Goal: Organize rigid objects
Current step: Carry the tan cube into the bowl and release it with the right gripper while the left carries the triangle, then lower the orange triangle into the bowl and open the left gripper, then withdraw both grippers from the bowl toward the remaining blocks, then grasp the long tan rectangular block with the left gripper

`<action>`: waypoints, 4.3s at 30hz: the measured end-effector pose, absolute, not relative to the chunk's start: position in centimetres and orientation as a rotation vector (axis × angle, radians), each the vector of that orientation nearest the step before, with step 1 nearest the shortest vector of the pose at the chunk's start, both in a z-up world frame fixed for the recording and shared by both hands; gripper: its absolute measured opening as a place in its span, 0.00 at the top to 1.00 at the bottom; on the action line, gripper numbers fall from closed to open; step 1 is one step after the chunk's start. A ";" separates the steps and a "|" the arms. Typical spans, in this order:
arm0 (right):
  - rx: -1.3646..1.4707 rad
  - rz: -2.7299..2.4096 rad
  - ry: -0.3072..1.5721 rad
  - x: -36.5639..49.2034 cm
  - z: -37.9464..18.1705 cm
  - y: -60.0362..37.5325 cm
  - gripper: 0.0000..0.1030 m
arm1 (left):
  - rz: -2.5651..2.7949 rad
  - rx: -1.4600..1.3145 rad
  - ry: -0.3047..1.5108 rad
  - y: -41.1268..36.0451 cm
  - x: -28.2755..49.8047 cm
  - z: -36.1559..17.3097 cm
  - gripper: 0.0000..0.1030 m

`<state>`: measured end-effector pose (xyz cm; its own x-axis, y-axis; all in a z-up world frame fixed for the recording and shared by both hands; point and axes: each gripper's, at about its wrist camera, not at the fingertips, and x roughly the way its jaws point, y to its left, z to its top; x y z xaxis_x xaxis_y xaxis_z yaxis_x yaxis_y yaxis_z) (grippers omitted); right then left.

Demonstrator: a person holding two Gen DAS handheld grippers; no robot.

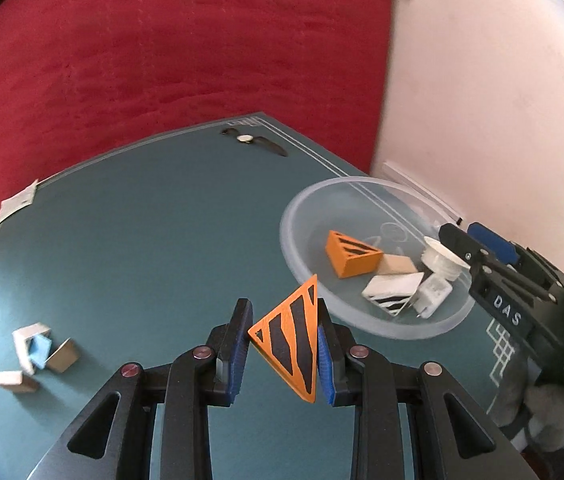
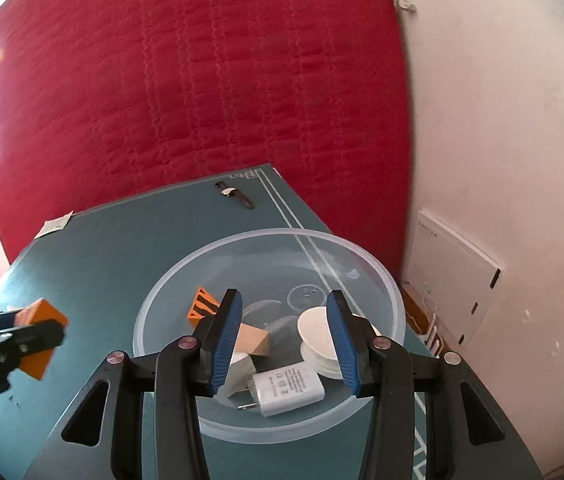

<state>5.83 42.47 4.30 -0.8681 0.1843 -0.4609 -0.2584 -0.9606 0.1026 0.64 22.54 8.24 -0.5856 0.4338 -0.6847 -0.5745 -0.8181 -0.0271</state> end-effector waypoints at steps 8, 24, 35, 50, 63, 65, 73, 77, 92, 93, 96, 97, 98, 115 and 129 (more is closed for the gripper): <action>-0.649 2.796 0.281 5.7 4.5 43.1 0.56 | 2.298 -0.952 0.284 26.0 0.0 8.5 0.70; -0.640 2.764 0.304 5.3 4.3 43.1 0.55 | 2.287 -0.918 0.316 28.0 -0.7 6.7 0.36; -0.646 2.761 0.280 5.0 4.0 43.2 0.55 | 2.368 -0.932 0.310 26.2 -0.8 6.5 0.24; -0.624 2.773 0.153 5.4 3.7 41.7 0.55 | 2.493 -0.979 0.303 22.8 -1.1 6.0 0.09; -0.594 2.833 0.039 5.7 3.8 39.0 0.54 | 2.615 -0.995 0.258 18.3 -1.3 5.8 0.03; -0.593 2.846 0.021 5.7 3.8 38.4 0.52 | 2.631 -0.993 0.254 17.6 -1.1 5.9 0.02; -0.638 2.893 0.001 5.6 3.7 36.9 0.49 | 2.688 -1.027 0.237 14.4 -0.9 5.5 0.01; -0.672 2.926 -0.005 5.7 3.6 35.9 0.49 | 2.719 -1.048 0.205 12.8 -1.1 5.3 0.01; -0.845 3.107 -0.153 7.0 1.7 28.7 0.48 | 2.881 -1.075 0.038 5.1 -2.3 5.8 0.01; -0.854 3.111 -0.157 7.1 1.6 28.5 0.48 | 2.898 -1.079 0.028 4.4 -2.4 5.8 0.01; -0.887 3.117 -0.156 7.0 1.3 28.3 0.48 | 2.939 -1.082 0.012 2.9 -2.3 5.7 0.01; -0.896 3.115 -0.153 6.9 1.2 28.3 0.48 | 2.945 -1.088 0.008 2.5 -2.3 5.6 0.01; -0.906 3.113 -0.147 6.9 1.1 28.3 0.48 | 2.950 -1.095 0.007 2.1 -2.3 5.5 0.01; -0.961 3.107 -0.109 6.8 1.3 28.6 0.48 | 2.975 -1.254 0.013 -1.5 -5.4 2.8 0.01; -0.988 3.108 -0.125 6.9 1.1 28.2 0.48 | 2.853 -1.330 -0.046 -2.2 -6.8 1.9 0.10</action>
